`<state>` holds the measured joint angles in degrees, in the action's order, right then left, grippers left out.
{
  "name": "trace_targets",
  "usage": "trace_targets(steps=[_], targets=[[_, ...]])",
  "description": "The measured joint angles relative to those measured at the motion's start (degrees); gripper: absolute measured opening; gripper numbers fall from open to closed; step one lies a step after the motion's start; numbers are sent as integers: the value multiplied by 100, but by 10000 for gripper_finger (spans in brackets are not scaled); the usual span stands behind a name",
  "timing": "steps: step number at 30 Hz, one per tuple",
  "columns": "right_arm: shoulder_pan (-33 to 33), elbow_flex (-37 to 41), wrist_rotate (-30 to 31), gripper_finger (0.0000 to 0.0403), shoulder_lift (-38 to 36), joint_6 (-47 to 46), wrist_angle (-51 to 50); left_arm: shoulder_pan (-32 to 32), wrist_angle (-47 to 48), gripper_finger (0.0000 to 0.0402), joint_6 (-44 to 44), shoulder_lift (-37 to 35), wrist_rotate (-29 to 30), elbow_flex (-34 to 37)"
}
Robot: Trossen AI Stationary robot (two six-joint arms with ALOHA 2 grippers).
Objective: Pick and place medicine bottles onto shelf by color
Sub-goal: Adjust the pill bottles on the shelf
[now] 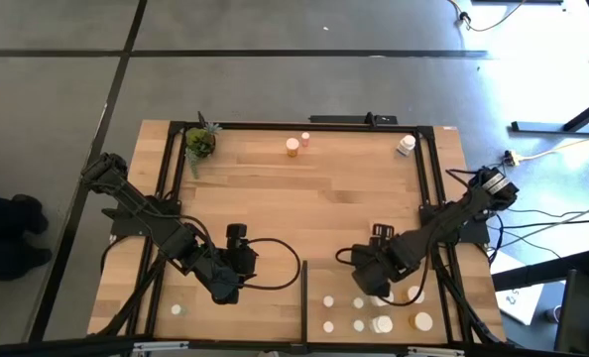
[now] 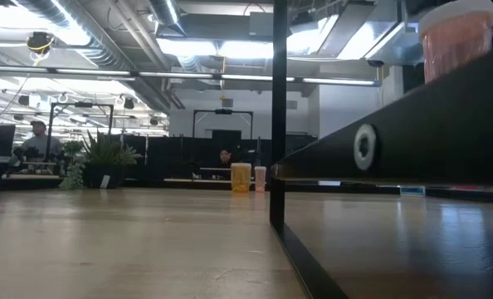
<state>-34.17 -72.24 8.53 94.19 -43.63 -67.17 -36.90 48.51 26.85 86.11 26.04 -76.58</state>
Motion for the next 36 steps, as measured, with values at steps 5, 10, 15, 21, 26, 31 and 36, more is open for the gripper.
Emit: trace_targets(steps=[5,10,15,21,26,31,36], targets=[[-140,264,-388,214,0,-251,272,2,-2,219,0,0,-1,0],[-321,296,-542,214,0,-435,303,2,-12,219,-2,0,0,0],[-431,296,-749,213,0,-575,387,1,-25,219,-2,0,0,0],[-535,296,-885,213,0,-704,391,0,-24,219,-2,0,0,0],[-583,296,-1013,213,0,-717,516,0,-22,219,0,0,0,0],[-586,296,-1124,213,0,-717,639,2,-22,219,-2,0,0,0],[-586,295,-725,213,-32,-735,433,2,-22,219,-2,0,0,0]])
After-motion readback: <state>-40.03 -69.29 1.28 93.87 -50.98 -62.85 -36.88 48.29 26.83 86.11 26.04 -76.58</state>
